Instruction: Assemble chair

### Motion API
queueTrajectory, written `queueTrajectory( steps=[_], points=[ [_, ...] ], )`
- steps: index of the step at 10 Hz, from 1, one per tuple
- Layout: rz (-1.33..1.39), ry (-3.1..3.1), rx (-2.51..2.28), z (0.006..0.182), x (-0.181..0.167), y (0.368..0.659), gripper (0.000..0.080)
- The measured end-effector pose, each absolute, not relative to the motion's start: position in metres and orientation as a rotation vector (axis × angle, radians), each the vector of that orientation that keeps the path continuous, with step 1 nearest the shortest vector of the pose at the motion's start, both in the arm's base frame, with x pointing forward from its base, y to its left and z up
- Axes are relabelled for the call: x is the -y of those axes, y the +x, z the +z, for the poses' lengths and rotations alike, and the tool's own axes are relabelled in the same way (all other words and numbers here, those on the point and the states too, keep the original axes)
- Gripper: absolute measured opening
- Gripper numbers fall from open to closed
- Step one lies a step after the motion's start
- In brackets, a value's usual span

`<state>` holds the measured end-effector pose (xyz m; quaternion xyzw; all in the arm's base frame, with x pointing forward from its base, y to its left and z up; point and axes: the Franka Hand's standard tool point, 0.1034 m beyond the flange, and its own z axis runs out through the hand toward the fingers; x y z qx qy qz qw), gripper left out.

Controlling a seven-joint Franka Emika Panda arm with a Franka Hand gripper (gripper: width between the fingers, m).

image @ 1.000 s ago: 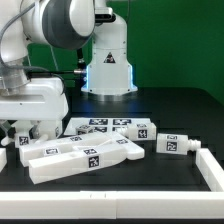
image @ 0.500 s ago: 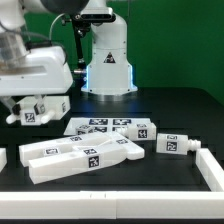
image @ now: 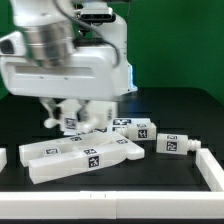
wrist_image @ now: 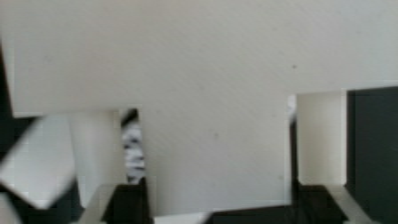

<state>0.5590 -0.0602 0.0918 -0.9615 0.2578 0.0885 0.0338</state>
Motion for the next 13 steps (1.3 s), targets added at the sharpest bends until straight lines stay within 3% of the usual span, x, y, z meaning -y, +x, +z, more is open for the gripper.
queueTrajectory(
  steps=[2,7,10,13],
  points=[
    [0.265,-2.968,-0.831,0.089,0.024,0.582,0.0363],
    [0.261,-2.982,-0.799,0.086,0.024,0.583,0.0363],
    [0.139,-3.068,-0.565,0.08,-0.014,0.617,0.0363],
    [0.138,-3.081,-0.533,0.08,-0.02,0.617,0.0363]
  ],
)
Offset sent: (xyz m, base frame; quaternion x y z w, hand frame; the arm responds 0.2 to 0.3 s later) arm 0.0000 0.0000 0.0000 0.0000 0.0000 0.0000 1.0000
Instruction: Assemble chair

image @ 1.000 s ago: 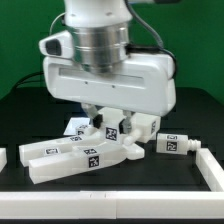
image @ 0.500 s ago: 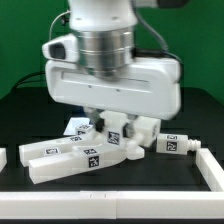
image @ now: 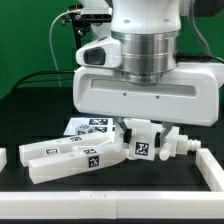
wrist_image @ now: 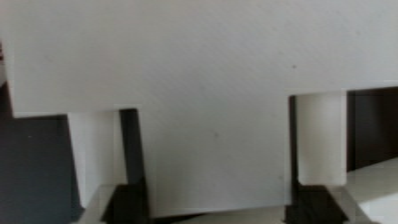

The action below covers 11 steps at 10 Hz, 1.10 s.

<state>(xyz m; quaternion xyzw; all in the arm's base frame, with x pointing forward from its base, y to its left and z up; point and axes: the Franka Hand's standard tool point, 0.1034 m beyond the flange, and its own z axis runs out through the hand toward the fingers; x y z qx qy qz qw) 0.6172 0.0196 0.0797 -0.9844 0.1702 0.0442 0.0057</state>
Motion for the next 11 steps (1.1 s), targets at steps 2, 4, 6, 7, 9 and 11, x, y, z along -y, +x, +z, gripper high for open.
queueTrajectory(
  steps=[2,4,6,7,9,11],
  points=[
    [0.14,-3.082,-0.53,0.079,-0.021,0.617,0.0363],
    [0.107,-3.082,-0.525,0.071,-0.035,0.621,0.0363],
    [0.063,-3.086,-0.508,0.06,-0.044,0.623,0.0363],
    [0.039,-3.087,-0.496,0.051,-0.049,0.623,0.0363],
    [0.01,-3.087,-0.485,0.039,-0.063,0.623,0.0363],
    [0.008,-3.093,-0.477,0.038,-0.063,0.622,0.0363]
  ],
)
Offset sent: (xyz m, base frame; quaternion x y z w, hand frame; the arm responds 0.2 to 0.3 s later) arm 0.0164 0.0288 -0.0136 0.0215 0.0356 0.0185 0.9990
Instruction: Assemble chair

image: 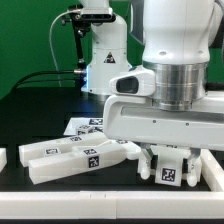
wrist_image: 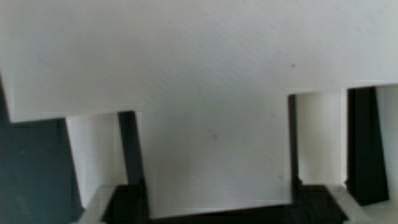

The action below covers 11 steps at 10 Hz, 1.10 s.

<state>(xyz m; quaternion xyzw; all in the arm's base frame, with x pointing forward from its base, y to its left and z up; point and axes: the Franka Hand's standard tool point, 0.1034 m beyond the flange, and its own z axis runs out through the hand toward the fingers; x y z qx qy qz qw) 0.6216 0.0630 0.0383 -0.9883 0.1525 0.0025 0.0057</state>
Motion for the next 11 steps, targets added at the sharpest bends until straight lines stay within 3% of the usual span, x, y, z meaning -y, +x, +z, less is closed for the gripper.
queueTrajectory(
  steps=[6,11],
  points=[
    [0.044,-3.102,-0.489,0.024,-0.055,0.582,0.0363],
    [0.052,-3.101,-0.493,0.029,-0.055,0.581,0.0363]
  ],
)
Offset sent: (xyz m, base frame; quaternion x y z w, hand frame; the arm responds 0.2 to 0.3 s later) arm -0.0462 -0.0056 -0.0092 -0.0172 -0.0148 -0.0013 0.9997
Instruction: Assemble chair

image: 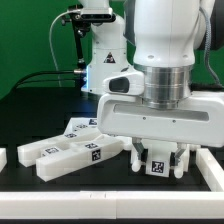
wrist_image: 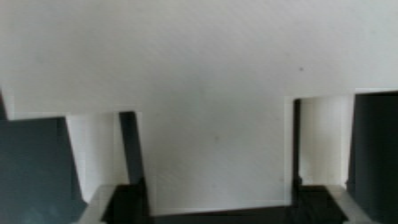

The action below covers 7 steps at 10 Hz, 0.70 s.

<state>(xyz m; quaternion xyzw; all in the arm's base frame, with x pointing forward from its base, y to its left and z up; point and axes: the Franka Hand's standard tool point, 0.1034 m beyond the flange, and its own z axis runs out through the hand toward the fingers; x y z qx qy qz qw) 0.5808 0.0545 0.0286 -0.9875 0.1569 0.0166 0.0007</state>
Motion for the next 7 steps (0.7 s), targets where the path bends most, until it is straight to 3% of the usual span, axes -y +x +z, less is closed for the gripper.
queueTrajectory(
  steps=[1,2,3,7],
  points=[
    [0.053,-3.101,-0.493,0.028,-0.054,0.581,0.0363],
    [0.053,-3.101,-0.493,0.028,-0.054,0.581,0.0547],
    [0.052,-3.101,-0.495,0.029,-0.053,0.581,0.0617],
    [0.216,-3.083,-0.466,0.049,-0.013,0.609,0.0648]
  ],
)
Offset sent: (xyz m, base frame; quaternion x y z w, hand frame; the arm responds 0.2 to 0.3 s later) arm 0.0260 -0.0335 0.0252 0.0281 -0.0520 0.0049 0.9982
